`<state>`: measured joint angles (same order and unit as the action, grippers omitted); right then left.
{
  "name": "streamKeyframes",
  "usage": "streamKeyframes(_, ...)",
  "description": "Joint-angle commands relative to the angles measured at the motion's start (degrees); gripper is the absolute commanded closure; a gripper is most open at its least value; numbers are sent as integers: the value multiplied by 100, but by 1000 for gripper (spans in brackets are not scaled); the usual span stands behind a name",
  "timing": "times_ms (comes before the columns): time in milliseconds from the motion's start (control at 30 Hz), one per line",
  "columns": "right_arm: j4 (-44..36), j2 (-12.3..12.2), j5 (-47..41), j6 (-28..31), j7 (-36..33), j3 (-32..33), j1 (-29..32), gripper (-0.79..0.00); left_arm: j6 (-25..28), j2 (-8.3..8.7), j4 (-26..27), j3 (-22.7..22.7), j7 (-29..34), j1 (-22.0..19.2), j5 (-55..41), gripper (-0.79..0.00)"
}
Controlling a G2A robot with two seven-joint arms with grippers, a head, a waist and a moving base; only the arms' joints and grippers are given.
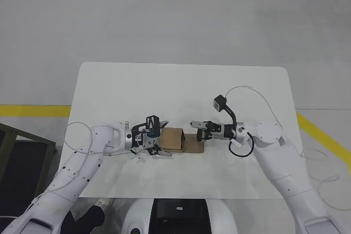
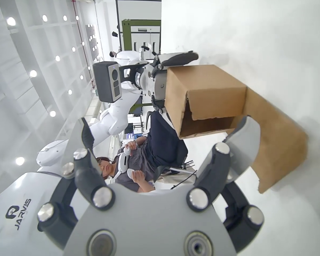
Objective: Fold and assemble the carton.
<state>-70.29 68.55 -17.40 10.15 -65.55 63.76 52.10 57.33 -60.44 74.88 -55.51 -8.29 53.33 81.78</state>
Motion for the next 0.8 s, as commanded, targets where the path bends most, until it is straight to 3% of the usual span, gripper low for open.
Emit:
streamKeyframes(0, -22, -30, 47, -15, 41, 79, 73, -785, -1, 1, -6, -3, 3, 5, -10, -785)
streamKeyframes(367, -218, -212, 354, -2, -74, 474, 431, -785, -26, 1, -12, -14, 37, 7, -43, -785)
streamKeyframes(767, -40, -160, 338, -12, -289, 22, 330, -785, -27, -6, -29, 5, 101, -10, -69, -785)
